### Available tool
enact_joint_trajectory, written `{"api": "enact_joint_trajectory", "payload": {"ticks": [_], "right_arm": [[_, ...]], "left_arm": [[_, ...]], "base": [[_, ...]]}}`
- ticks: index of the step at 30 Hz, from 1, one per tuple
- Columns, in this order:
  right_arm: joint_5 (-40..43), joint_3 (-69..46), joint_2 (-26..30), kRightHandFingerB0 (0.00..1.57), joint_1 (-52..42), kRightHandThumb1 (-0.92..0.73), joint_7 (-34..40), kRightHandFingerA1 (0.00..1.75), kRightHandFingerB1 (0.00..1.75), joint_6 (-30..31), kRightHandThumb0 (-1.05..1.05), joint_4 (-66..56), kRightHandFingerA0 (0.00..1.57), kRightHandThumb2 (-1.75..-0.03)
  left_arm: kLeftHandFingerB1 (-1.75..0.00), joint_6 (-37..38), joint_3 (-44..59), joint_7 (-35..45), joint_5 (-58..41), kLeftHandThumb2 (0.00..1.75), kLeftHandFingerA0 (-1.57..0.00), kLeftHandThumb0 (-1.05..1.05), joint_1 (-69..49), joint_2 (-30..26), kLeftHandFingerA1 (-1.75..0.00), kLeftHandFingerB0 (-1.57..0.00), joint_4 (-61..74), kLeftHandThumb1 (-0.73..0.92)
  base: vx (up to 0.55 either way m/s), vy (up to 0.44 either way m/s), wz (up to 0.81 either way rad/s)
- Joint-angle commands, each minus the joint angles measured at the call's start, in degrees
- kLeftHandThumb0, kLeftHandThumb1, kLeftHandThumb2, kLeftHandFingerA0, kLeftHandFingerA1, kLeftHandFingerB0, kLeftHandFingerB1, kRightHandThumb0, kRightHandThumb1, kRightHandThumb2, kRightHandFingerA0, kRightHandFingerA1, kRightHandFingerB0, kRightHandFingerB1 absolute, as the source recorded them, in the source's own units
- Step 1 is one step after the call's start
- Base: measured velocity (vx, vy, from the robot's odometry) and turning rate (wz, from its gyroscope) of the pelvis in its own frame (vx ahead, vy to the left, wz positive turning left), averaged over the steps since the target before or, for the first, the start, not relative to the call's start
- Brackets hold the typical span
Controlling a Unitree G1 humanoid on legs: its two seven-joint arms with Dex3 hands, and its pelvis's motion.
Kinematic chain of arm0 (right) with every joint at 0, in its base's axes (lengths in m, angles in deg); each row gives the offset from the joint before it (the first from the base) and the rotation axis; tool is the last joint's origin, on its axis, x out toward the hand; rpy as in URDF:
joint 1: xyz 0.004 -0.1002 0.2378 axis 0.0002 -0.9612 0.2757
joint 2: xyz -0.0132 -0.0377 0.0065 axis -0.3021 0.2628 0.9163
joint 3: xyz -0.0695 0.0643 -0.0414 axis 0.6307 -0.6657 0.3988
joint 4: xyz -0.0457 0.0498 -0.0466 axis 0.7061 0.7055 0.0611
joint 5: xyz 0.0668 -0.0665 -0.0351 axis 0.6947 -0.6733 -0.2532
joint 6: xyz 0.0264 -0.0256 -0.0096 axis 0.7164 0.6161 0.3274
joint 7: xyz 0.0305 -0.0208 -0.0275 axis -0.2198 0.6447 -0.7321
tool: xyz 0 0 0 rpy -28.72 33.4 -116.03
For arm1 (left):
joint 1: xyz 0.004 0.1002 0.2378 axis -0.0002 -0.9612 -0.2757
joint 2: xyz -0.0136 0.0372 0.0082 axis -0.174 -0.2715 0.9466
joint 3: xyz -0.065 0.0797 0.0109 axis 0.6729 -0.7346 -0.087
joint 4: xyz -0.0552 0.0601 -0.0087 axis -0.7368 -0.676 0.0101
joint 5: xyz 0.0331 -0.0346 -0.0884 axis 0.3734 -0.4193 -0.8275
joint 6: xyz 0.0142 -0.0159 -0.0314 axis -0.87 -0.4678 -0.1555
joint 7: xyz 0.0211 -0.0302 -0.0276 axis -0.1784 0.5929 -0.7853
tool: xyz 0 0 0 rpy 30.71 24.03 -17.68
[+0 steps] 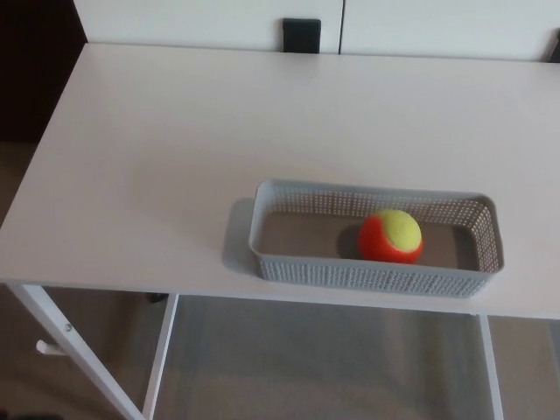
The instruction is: The robot walk towards a table in front and uses its left hand to pickup a tennis ball on the left side and put it in a container on the right hand side
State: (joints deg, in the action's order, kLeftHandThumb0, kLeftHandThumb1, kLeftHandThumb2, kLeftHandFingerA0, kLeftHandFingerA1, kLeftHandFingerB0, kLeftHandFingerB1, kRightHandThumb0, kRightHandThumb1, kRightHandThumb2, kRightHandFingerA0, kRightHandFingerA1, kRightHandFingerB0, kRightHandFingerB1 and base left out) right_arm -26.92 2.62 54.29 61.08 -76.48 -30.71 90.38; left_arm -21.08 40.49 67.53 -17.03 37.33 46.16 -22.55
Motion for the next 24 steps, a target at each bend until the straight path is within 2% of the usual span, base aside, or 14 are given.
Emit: {"api": "enact_joint_trajectory", "payload": {"ticks": [1, 4, 5, 9, 10, 11, 12, 15, 16, 17, 18, 19, 21, 24], "right_arm": [[0.62, -1.1, -0.31, 0.28, 0.69, -0.5, 2.05, 0.63, 0.55, -2.92, -0.11, 4.03, 0.36, -0.9], [1.14, -1.49, -0.21, 0.28, 0.12, -0.5, 1.57, 0.62, 0.55, -3.23, -0.11, 3.72, 0.35, -0.9], [1.46, -1.8, -0.24, 0.28, 0.35, -0.5, 1.44, 0.63, 0.55, -3.15, -0.11, 3.92, 0.36, -0.9], [1.46, -2.03, -0.04, 0.28, -0.6, -0.5, 1.55, 0.64, 0.55, -3.25, -0.11, 3.3, 0.38, -0.9], [1.29, -1.97, 0.21, 0.37, -0.96, -0.69, 1.39, 0.59, 0.47, -3.45, -0.15, 3.2, 0.41, -0.6], [1.2, -1.98, 0.23, 0.36, -0.94, -0.69, 1.49, 0.57, 0.46, -3.39, -0.14, 3.08, 0.4, -0.6], [1.13, -1.97, 0.15, 0.27, -0.93, -0.51, 1.57, 0.61, 0.54, -3.24, -0.1, 2.87, 0.34, -0.9], [1.02, -1.94, 0.06, 0.27, -0.83, -0.51, 1.66, 0.61, 0.54, -3.17, -0.1, 2.71, 0.34, -0.9], [0.92, -1.89, 0.15, 0.37, -0.78, -0.69, 1.69, 0.56, 0.46, -3.35, -0.13, 2.73, 0.41, -0.59], [0.76, -1.82, 0.27, 0.37, -0.7, -0.69, 1.74, 0.56, 0.46, -3.63, -0.13, 2.77, 0.41, -0.59], [0.38, -1.72, 0.62, 0.28, -0.15, -0.5, 1.88, 0.62, 0.55, -2.9, -0.11, 2.89, 0.37, -0.9], [0.27, -1.71, 0.77, 0.38, 0.39, -0.68, 1.87, 0.59, 0.47, -2.61, -0.13, 3.12, 0.42, -0.6], [0.29, -1.7, 0.68, 0.28, 0.85, -0.5, 1.85, 0.63, 0.55, -2.32, -0.11, 2.88, 0.37, -0.9], [-0.29, -1.33, 0.95, 0.28, 0.03, -0.5, 2.11, 0.62, 0.54, -2.93, -0.12, 1.83, 0.37, -0.89]], "left_arm": [[-0.36, 15.59, -11.97, -7.51, 13.45, 0.58, -0.34, -0.54, 10.93, -4.22, -0.41, -0.31, -30.56, 0.6], [-0.33, 11.28, -15.13, -12.76, 16.68, 0.58, -0.3, -0.52, 15.56, -3.15, -0.38, -0.26, -35.23, 0.6], [-0.5, 9.99, -15.77, -13.54, 16.26, 0.96, -0.11, -0.28, 17.68, -2.5, -0.52, -0.09, -36.9, 0.43], [-0.5, 9.54, -17.19, -17.87, 15.68, 0.97, -0.1, -0.28, 22.71, -0.37, -0.52, -0.08, -43.25, 0.45], [-0.51, 10.59, -17.32, -19.24, 15.34, 0.98, -0.09, -0.27, 23.1, 0.13, -0.52, -0.08, -44.77, 0.47], [-0.5, 11.86, -17.21, -21.88, 15.25, 0.99, -0.08, -0.29, 24.63, 0.71, -0.52, -0.07, -49.09, 0.48], [-0.5, 13.16, -17.1, -24.42, 15.22, 1.0, -0.08, -0.29, 25.7, 0.95, -0.52, -0.06, -53.25, 0.5], [-0.5, 14.44, -17.85, -28.63, 15.98, 1.0, -0.08, -0.28, 27.24, 0.33, -0.52, -0.07, -59.46, 0.49], [-0.5, 14.5, -17.76, -28.65, 15.55, 1.0, -0.08, -0.28, 27.76, 0.19, -0.52, -0.06, -60.71, 0.5], [-0.5, 14.72, -17.64, -28.74, 14.92, 1.0, -0.08, -0.28, 28.63, -0.01, -0.52, -0.06, -62.81, 0.5], [-0.5, 15.37, -17.28, -28.48, 14.31, 1.0, -0.09, -0.28, 29.19, -0.82, -0.52, -0.07, -64.53, 0.49], [-0.5, 15.59, -16.74, -28.19, 13.46, 1.0, -0.09, -0.3, 29.78, -1.43, -0.52, -0.07, -66.04, 0.48], [-0.5, 16.24, -16.13, -27.79, 12.23, 0.99, -0.09, -0.3, 30.88, -2.28, -0.52, -0.07, -68.36, 0.46], [-0.5, 17.27, -15.55, -26.0, 10.37, 0.99, -0.09, -0.3, 31.54, -2.28, -0.52, -0.07, -69.71, 0.47]], "base": [[0.0, 0.0, 0.0], [0.0, 0.0, 0.0], [0.0, 0.0, 0.0], [0.0, 0.0, 0.0], [0.0, 0.0, 0.0], [0.0, 0.0, 0.0], [0.0, 0.0, 0.0], [0.0, 0.0, 0.0], [0.0, 0.0, 0.0], [0.0, 0.0, 0.0], [0.0, 0.0, 0.0], [0.0, 0.0, 0.0], [0.0, 0.0, 0.0], [0.0, 0.0, 0.0]]}}
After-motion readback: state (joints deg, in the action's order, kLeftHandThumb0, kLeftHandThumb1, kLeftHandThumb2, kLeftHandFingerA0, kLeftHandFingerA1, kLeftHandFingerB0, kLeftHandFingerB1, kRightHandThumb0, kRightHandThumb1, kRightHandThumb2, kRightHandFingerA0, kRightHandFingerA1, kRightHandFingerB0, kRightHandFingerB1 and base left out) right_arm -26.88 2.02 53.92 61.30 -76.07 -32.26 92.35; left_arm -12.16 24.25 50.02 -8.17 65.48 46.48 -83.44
